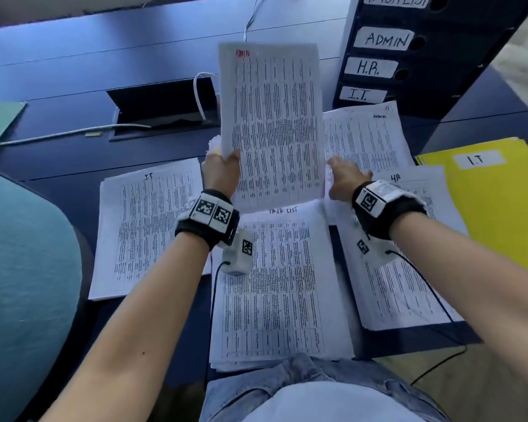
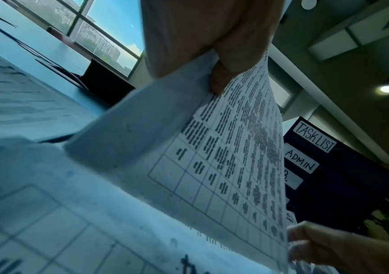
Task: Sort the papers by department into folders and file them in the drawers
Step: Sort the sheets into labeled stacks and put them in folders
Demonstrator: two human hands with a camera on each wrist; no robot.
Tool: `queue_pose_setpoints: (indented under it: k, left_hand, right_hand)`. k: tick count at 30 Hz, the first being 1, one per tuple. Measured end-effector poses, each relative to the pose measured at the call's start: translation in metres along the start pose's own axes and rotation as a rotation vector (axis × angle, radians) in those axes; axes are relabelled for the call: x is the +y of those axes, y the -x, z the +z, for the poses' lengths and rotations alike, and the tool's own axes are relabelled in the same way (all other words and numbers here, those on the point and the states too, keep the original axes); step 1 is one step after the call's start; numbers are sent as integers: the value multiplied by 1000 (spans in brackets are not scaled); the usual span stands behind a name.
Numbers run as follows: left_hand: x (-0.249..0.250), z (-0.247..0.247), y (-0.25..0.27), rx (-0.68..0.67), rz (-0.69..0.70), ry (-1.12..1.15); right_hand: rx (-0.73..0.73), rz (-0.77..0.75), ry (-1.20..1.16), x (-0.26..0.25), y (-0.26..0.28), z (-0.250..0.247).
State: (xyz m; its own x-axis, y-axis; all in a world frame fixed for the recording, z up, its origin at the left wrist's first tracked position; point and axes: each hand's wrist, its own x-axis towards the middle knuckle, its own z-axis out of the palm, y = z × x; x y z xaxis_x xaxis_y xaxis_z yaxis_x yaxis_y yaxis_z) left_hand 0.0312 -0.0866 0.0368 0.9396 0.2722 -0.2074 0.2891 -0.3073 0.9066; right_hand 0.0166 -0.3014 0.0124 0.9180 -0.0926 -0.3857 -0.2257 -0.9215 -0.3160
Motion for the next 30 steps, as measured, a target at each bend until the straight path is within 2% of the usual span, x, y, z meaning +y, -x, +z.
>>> queue_pose_setpoints:
  k: [2,4,6,11,15,19,24,30]
  left_hand:
    - [4,9,-6,-5,2,-14]
    - [8,18,-10,-11,10,-20]
    - [11,24,-13,-13,8,-10]
    - [22,43,-22,-42,-35,29]
    - [27,72,-25,-102,-56,-23]
    - [13,115,-17,-284,-131,-83]
    - [-5,156,-16,-409,-254,-46]
    - [-18,186,-25,-471,-285,-12]
  right_hand:
    - [-75,20,148,8,-5,2]
    - [-74,23,231,15,-8,8]
    - [-43,13,261,19,-7,12]
    - [-88,-20,288,20,-3,3]
    - [-6,-112,284,25,5,-10]
    - [125,-196,124,33,10,-18]
    - [151,-137,13,41,5,-25]
    - [31,-22,92,45,-4,-22]
